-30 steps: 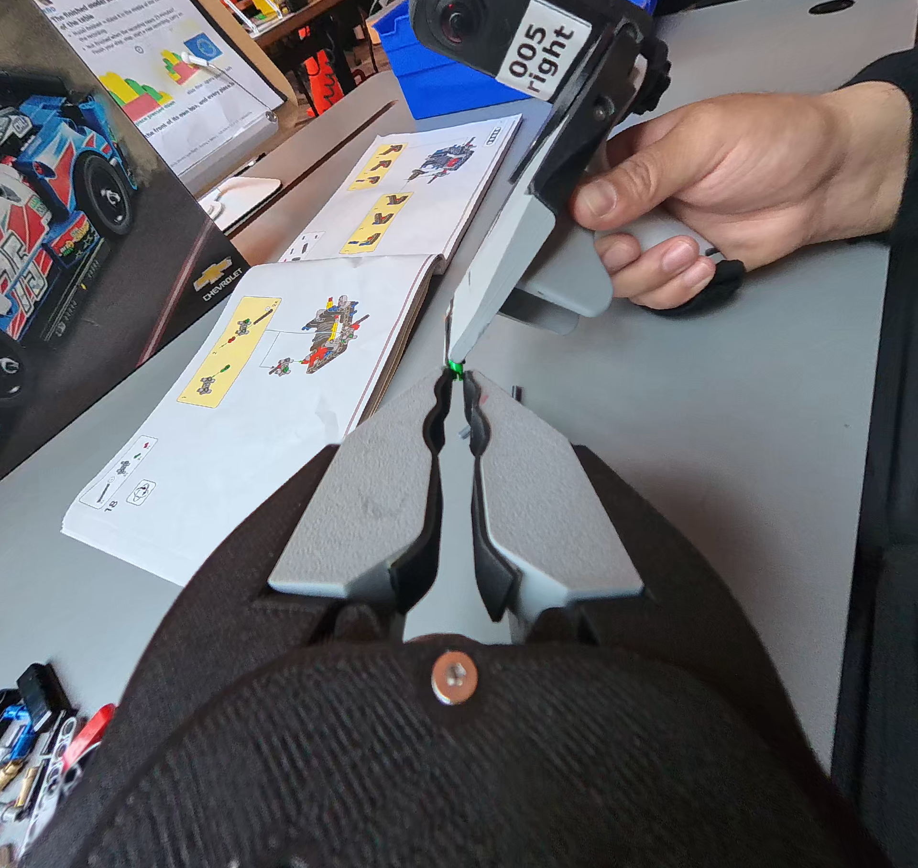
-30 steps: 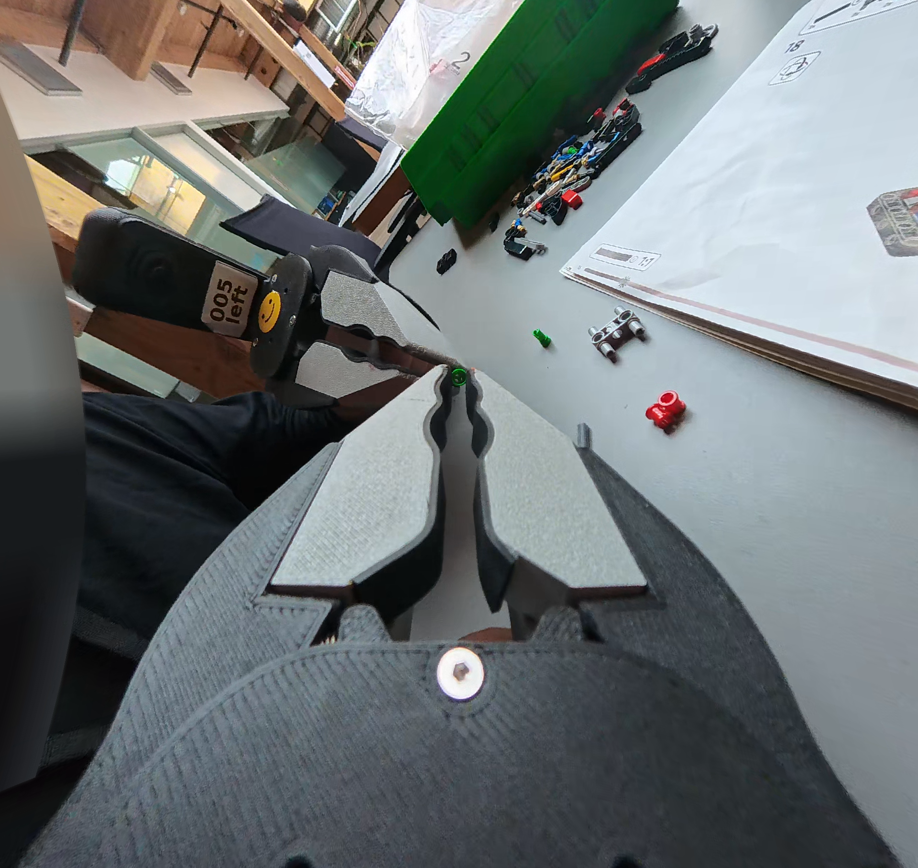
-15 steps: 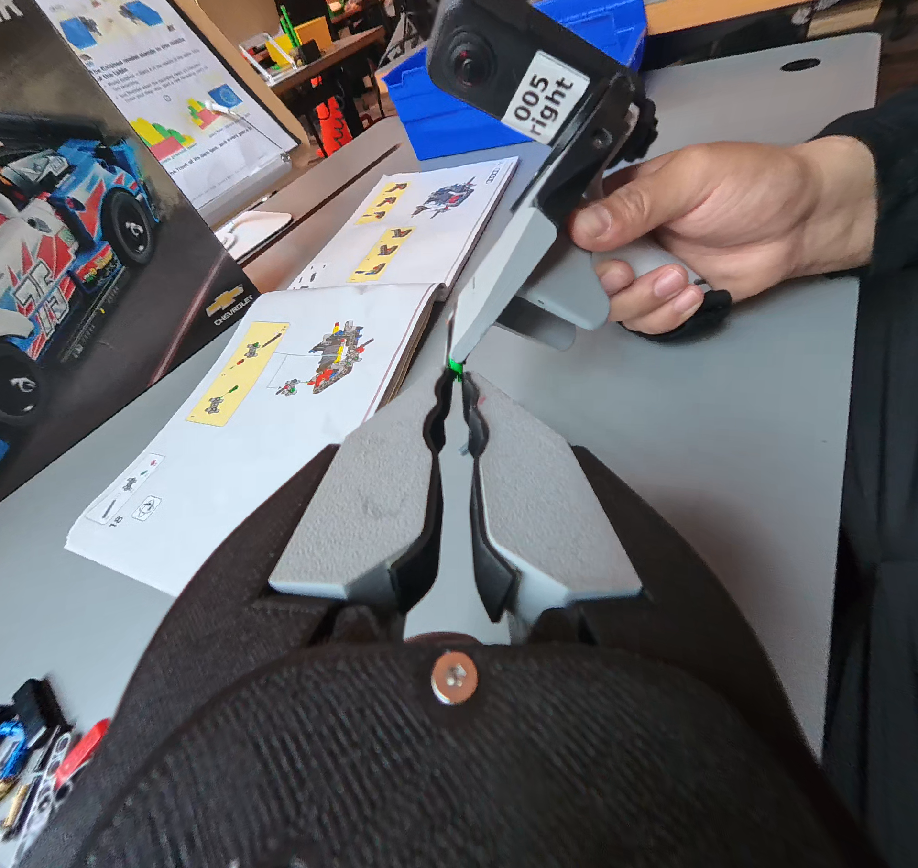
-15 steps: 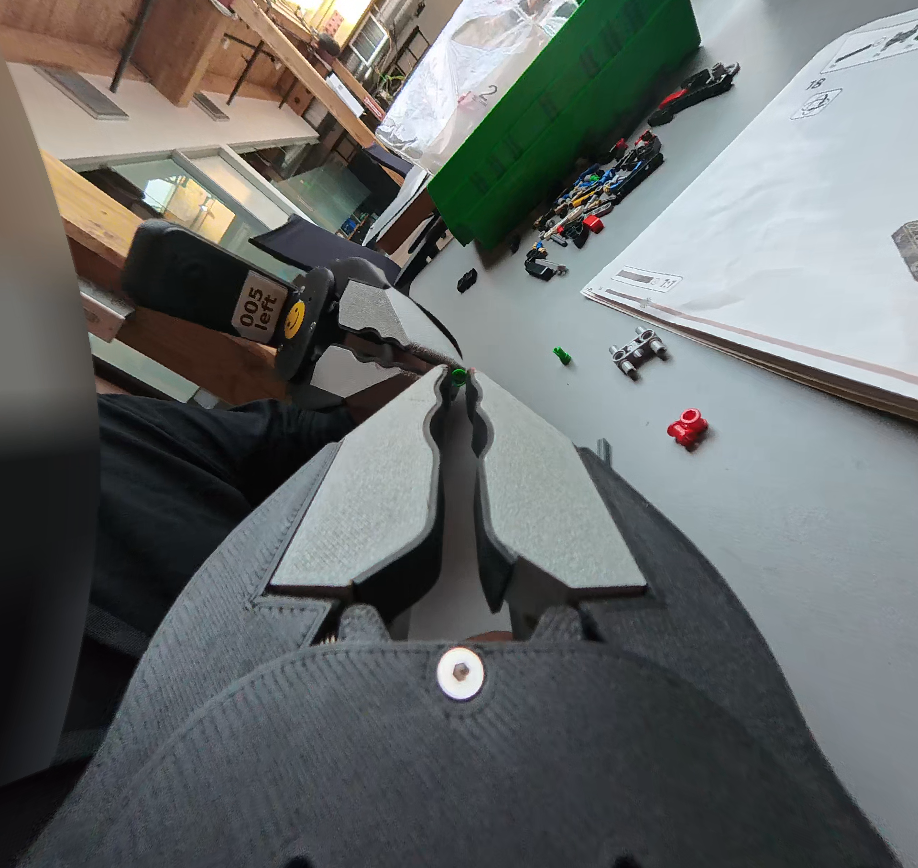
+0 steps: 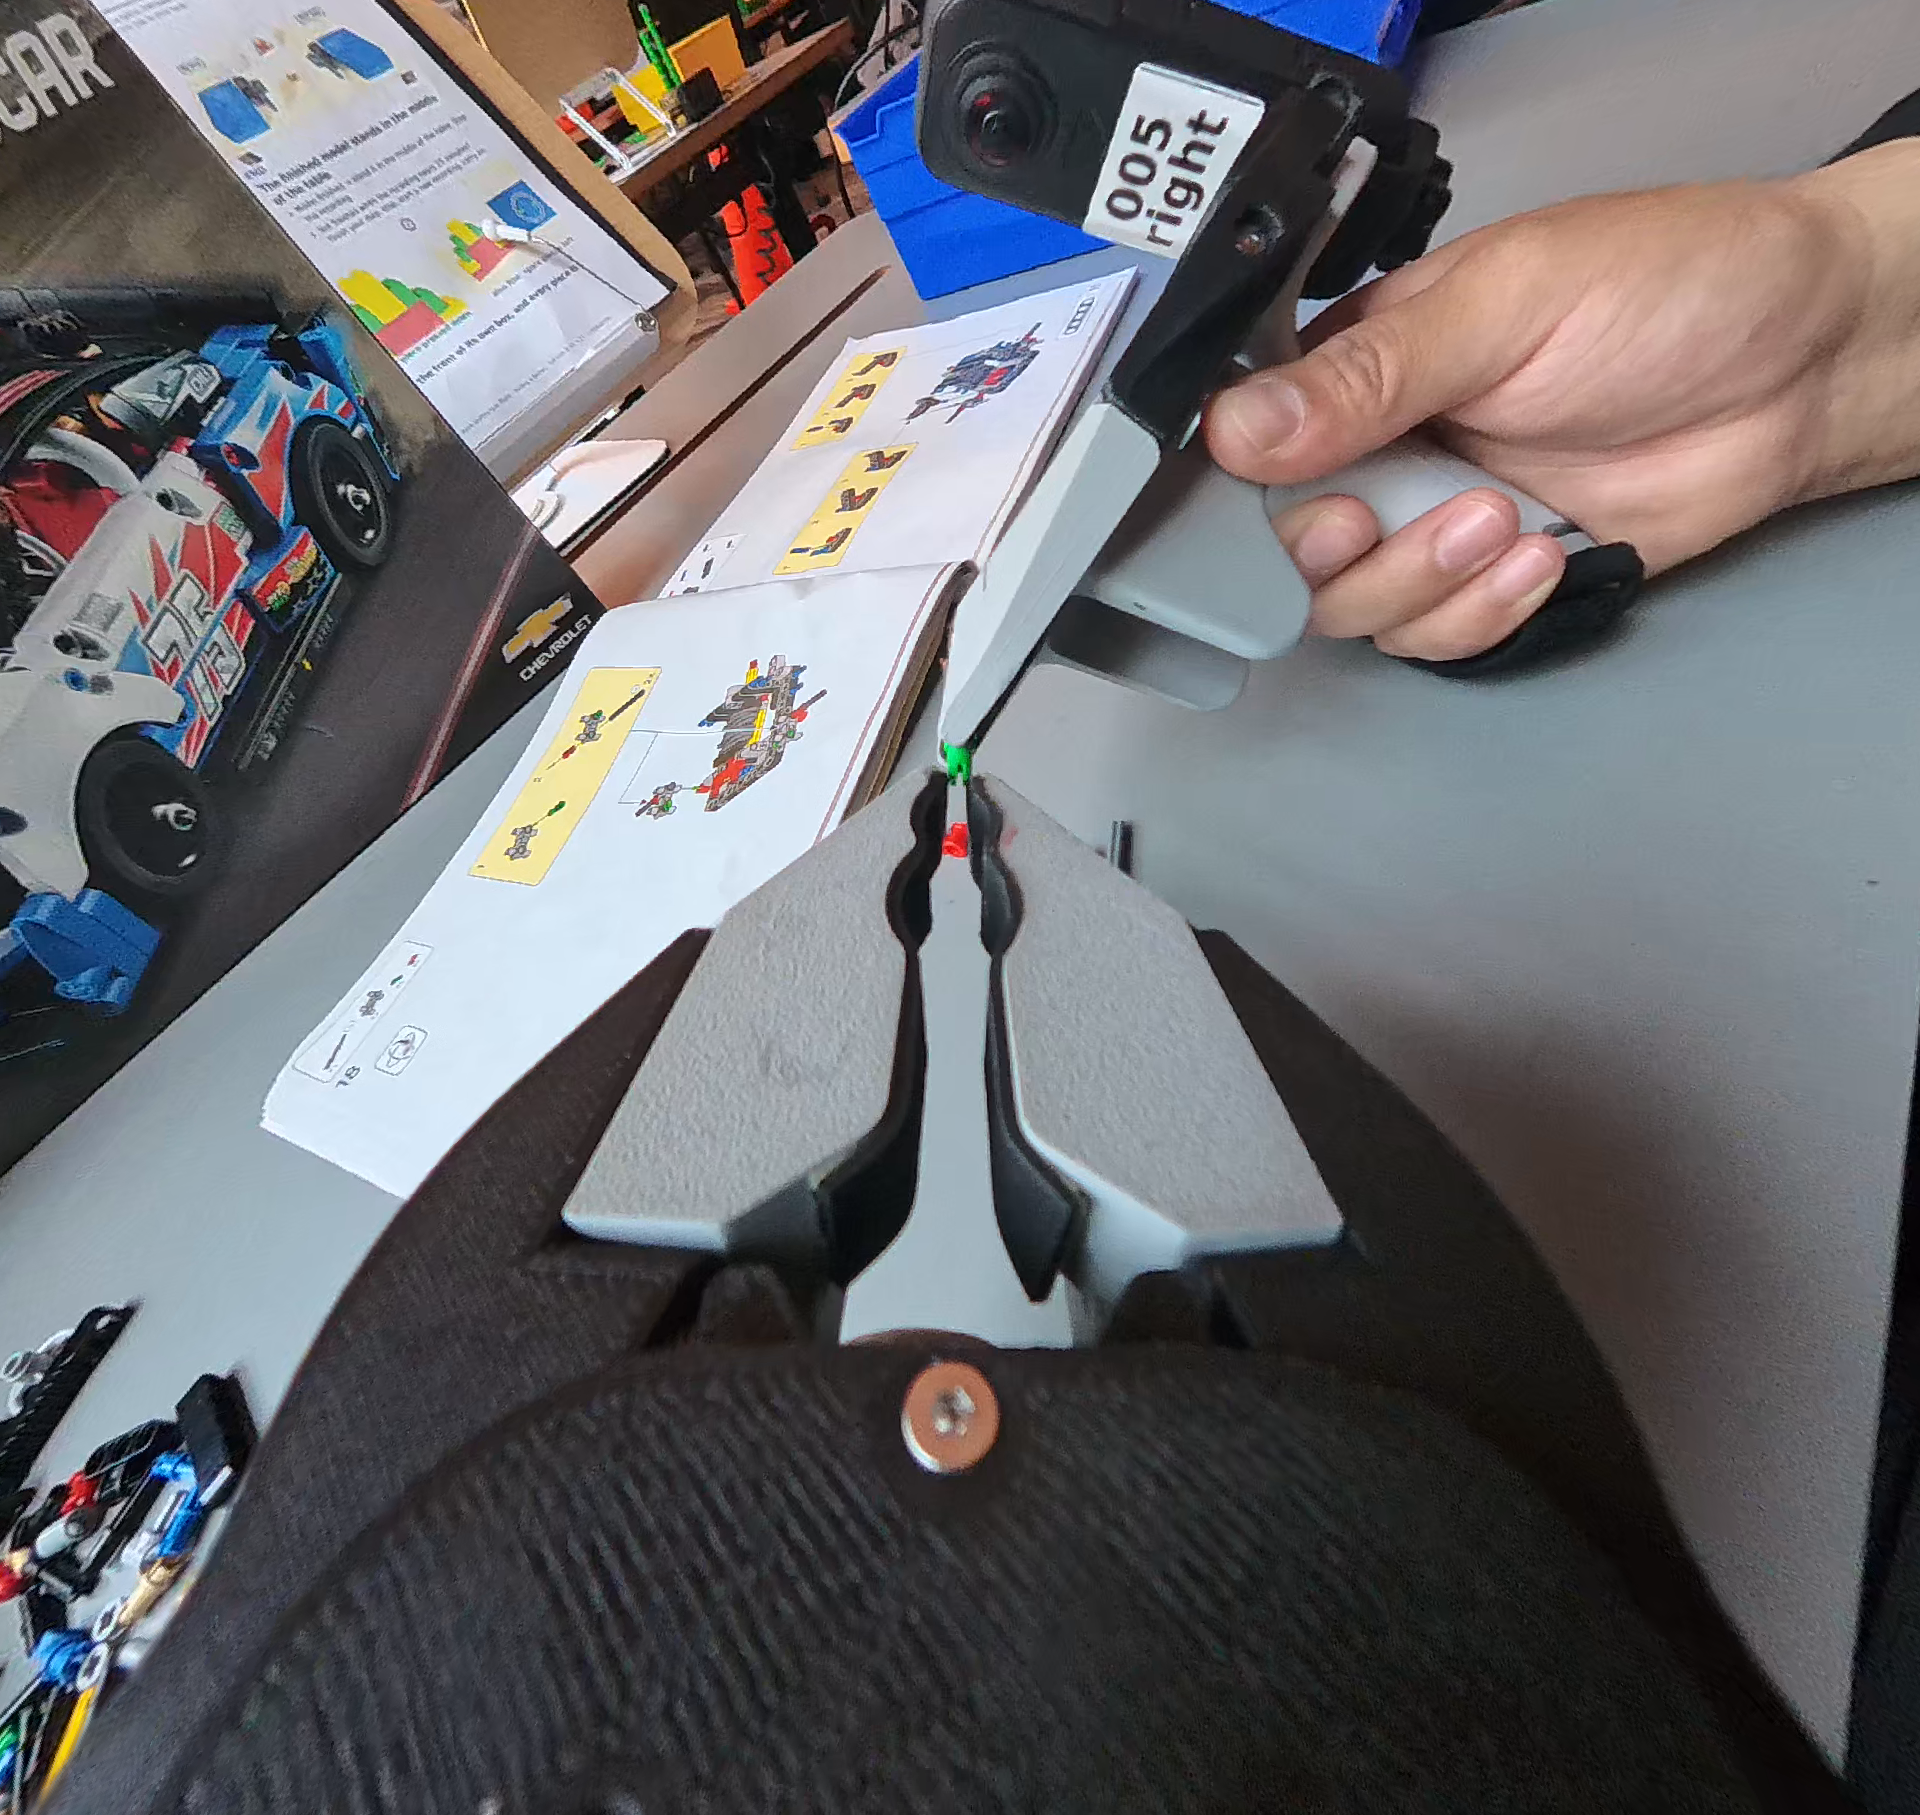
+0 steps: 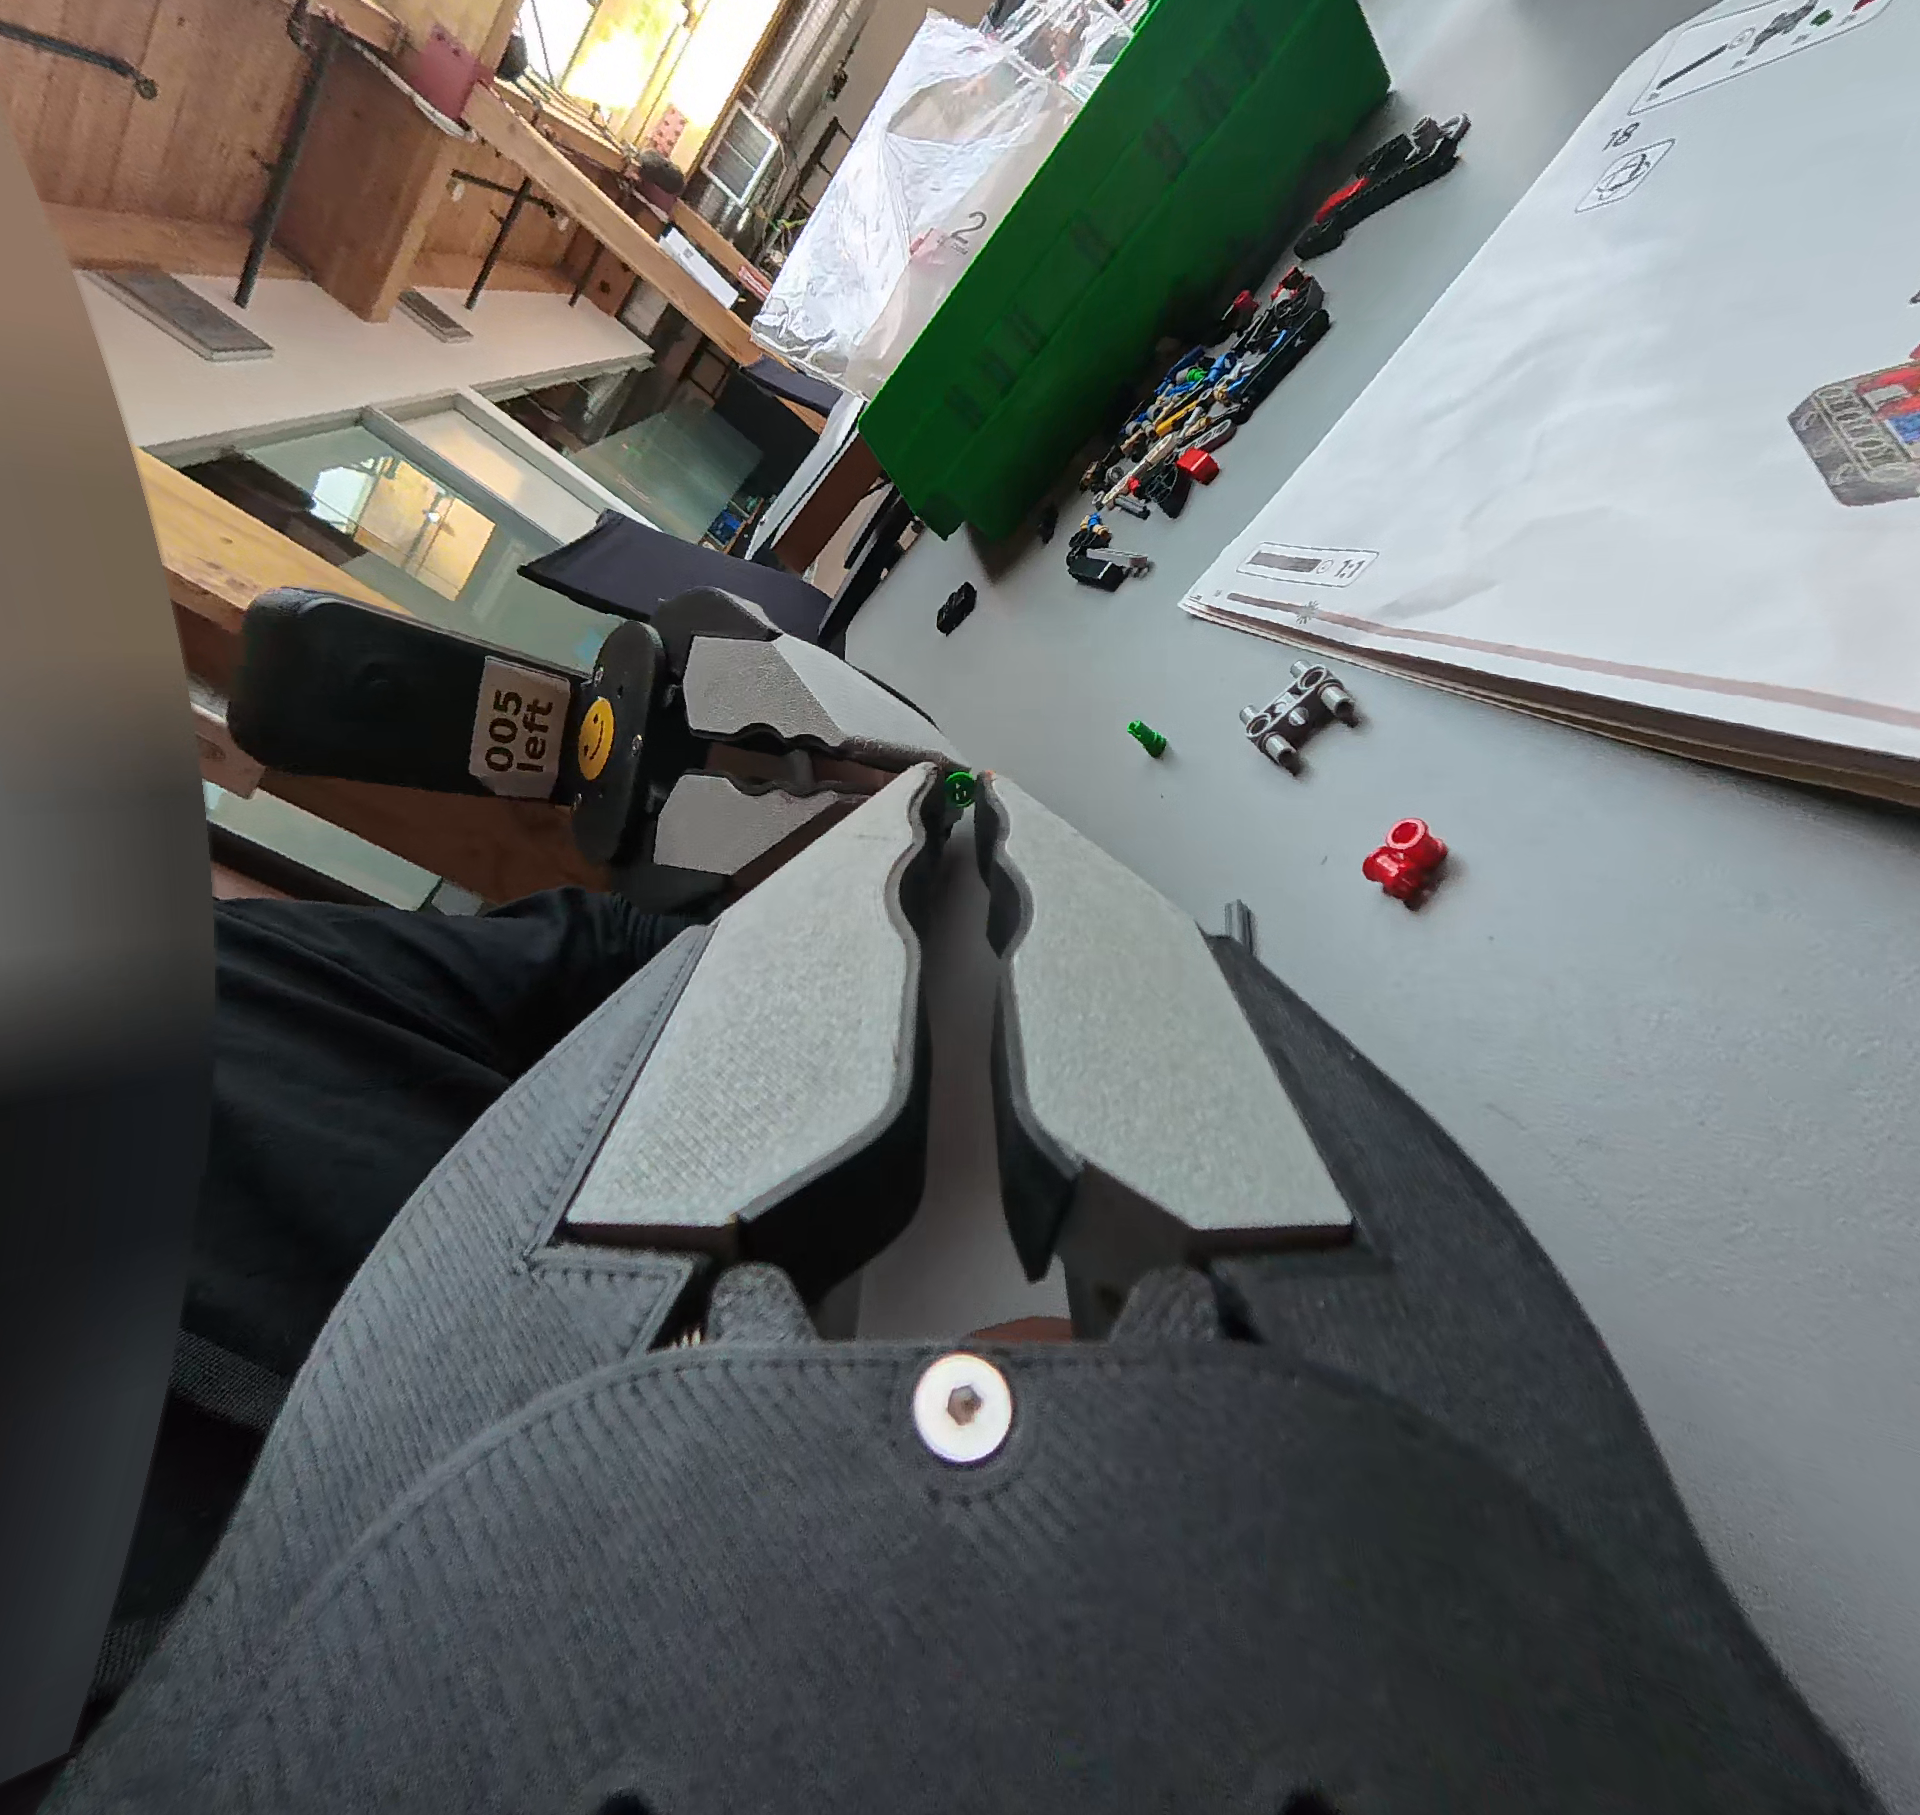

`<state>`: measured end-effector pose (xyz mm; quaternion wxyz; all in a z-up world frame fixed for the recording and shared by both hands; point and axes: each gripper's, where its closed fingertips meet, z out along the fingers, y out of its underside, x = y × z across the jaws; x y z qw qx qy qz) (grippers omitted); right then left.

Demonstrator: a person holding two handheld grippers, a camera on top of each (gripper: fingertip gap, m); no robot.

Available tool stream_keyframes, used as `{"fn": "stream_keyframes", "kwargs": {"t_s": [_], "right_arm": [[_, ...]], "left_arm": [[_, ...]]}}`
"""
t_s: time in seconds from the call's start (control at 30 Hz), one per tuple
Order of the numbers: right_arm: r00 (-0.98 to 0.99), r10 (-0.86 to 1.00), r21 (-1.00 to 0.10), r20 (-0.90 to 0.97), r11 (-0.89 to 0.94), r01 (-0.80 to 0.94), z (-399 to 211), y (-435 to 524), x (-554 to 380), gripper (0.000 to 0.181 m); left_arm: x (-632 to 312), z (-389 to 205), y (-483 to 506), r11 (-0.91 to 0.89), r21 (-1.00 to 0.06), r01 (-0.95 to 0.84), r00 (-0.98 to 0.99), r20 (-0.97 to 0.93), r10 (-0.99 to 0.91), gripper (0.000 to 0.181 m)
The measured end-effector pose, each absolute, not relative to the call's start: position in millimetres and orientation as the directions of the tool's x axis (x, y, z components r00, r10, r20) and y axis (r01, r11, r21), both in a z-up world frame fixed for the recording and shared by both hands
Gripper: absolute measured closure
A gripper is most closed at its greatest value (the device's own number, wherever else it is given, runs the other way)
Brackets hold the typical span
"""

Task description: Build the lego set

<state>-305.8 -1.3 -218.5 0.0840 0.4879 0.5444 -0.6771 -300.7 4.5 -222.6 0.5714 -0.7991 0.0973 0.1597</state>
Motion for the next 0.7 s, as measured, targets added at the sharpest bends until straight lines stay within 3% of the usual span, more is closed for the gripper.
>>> {"fn": "stream_keyframes", "kwargs": {"t_s": [0.7], "right_arm": [[-0.51, 0.452, -0.675, -0.732, -0.377, 0.634, -222.1, -3.3, -307.4, 0.179]], "left_arm": [[-303.2, -227.6, 5.3, -0.384, -0.824, -0.415, 0.883, -0.467, 0.048, 0.176]]}}
